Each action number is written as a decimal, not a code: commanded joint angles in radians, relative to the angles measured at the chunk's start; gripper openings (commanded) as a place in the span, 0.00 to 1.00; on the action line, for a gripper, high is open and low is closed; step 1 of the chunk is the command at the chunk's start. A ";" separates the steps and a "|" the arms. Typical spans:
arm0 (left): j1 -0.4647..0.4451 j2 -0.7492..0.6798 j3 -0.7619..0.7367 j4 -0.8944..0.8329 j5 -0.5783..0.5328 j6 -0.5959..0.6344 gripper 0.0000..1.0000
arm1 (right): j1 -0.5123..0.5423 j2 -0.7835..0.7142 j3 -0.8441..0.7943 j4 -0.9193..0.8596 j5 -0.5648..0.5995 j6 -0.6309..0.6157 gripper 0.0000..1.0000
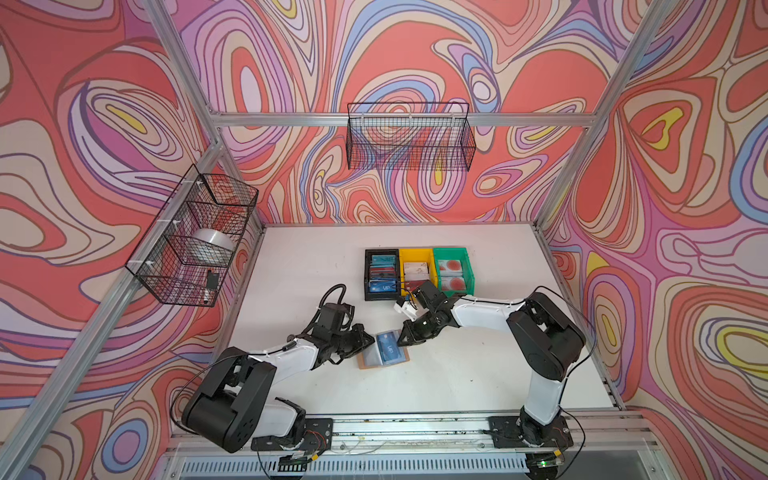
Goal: Take the credit cards out of the card holder
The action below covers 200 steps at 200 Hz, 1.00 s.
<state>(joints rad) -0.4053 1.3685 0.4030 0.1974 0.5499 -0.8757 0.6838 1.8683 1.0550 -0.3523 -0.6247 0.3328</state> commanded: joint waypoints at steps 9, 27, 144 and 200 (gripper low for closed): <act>-0.014 0.013 -0.005 0.051 0.008 -0.019 0.10 | 0.000 0.023 -0.006 0.009 0.008 -0.010 0.06; -0.024 0.029 0.001 0.056 0.006 -0.019 0.12 | 0.001 0.029 -0.010 0.016 0.004 -0.009 0.06; -0.055 0.035 -0.046 0.067 -0.030 -0.025 0.14 | 0.000 0.058 -0.014 0.033 -0.020 0.009 0.06; -0.059 0.099 -0.028 0.133 -0.011 -0.037 0.13 | 0.002 0.065 -0.015 0.049 -0.047 0.020 0.06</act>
<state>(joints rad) -0.4583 1.4273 0.3748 0.2974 0.5434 -0.8951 0.6819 1.9022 1.0542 -0.3206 -0.6632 0.3443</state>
